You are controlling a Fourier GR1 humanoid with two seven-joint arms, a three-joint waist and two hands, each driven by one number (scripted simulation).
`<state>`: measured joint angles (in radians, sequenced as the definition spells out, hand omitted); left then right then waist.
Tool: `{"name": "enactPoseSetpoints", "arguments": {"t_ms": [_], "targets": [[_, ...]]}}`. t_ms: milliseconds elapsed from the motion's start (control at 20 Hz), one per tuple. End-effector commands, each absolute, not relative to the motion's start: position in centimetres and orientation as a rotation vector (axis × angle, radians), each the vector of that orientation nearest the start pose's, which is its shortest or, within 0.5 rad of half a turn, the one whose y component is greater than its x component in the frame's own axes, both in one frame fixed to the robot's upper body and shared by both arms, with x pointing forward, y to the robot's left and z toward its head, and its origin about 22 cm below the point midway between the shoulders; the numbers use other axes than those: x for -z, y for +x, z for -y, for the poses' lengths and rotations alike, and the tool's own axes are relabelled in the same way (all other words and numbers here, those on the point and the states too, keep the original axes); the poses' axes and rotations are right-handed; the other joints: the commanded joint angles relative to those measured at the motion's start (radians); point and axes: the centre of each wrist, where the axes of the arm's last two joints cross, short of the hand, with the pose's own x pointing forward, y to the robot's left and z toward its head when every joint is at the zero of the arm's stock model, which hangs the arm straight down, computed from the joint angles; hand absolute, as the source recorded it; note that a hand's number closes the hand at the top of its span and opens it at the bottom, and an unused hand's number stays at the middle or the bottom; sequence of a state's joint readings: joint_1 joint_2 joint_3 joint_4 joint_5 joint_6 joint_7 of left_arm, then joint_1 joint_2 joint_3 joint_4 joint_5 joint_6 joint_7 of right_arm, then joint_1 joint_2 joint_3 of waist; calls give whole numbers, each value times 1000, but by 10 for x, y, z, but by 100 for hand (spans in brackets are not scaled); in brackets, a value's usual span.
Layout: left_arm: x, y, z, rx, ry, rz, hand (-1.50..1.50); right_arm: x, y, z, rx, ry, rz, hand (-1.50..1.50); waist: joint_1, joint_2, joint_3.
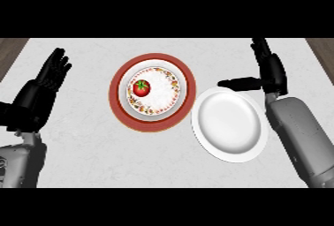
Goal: Pick the tomato from the plate and place it in the plate
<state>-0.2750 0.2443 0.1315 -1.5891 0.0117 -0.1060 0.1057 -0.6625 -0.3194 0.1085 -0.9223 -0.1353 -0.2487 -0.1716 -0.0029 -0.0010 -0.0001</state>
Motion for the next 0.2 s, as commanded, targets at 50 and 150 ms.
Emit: {"name": "enactPoseSetpoints", "arguments": {"t_ms": [50, 150], "targets": [[-109, 291, -287, 213, 134, 1740, 0, -49, 370, 284, -211, -327, 1752, -150, 3, -1, 0], [-111, 297, -296, 250, 126, 1734, 0, -72, 365, 306, -227, -367, 1755, -150, -3, -2, 0]]}}
